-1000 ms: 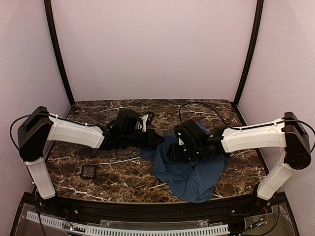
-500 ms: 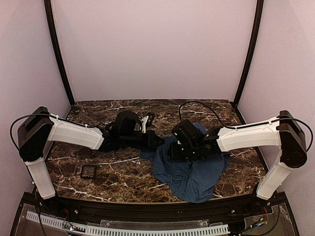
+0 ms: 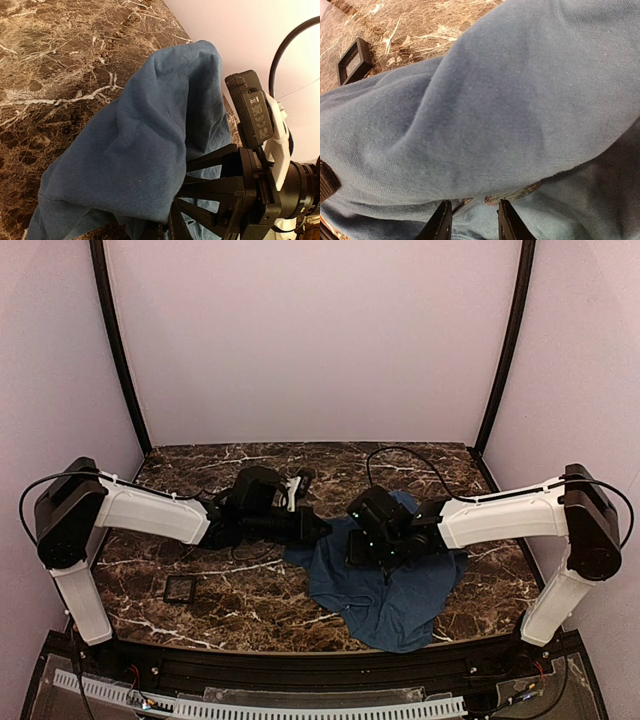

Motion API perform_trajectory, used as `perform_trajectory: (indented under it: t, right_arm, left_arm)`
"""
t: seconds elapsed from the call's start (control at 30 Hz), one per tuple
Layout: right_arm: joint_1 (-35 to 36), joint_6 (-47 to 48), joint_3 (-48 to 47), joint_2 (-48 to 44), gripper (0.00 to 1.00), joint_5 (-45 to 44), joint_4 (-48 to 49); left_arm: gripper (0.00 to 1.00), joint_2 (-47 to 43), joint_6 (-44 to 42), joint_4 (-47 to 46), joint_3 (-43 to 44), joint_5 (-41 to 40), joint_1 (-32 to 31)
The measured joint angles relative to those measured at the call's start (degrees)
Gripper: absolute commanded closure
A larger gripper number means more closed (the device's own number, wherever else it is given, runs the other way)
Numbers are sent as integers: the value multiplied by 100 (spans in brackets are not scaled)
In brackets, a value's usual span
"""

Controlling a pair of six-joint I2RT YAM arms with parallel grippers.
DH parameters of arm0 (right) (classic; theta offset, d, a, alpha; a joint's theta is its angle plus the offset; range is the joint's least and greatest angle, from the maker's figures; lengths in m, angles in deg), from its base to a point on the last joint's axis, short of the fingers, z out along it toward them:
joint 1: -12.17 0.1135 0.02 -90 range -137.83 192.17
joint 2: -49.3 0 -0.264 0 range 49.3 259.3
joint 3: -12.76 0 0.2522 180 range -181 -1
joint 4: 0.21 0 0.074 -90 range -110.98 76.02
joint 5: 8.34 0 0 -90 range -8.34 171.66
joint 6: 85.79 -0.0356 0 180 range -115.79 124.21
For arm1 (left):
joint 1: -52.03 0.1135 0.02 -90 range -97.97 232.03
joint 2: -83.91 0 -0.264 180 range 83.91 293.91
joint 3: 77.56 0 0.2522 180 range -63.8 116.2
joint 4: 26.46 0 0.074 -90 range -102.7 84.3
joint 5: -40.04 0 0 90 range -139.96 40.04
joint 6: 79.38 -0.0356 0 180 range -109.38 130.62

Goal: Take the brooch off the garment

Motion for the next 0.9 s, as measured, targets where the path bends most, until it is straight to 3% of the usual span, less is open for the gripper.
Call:
perform_trajectory:
  t: [0.13,0.37,0.73,0.9]
  right_arm:
    - [0,-48,0,2,77,15,20]
    - [0,-105,0,168,79,275,170]
    - [0,-225,-9,234,62,428,175]
    - [0,-247,-81,385,64,439,170]
  left_arm:
    - [99,-31,-46,72,0,-48,0]
    - [99,-31,-98,151,0,-92,0]
    - [99,-31,-105,164,0,-98,0]
    - [99,-31,-105,160,0,-79,0]
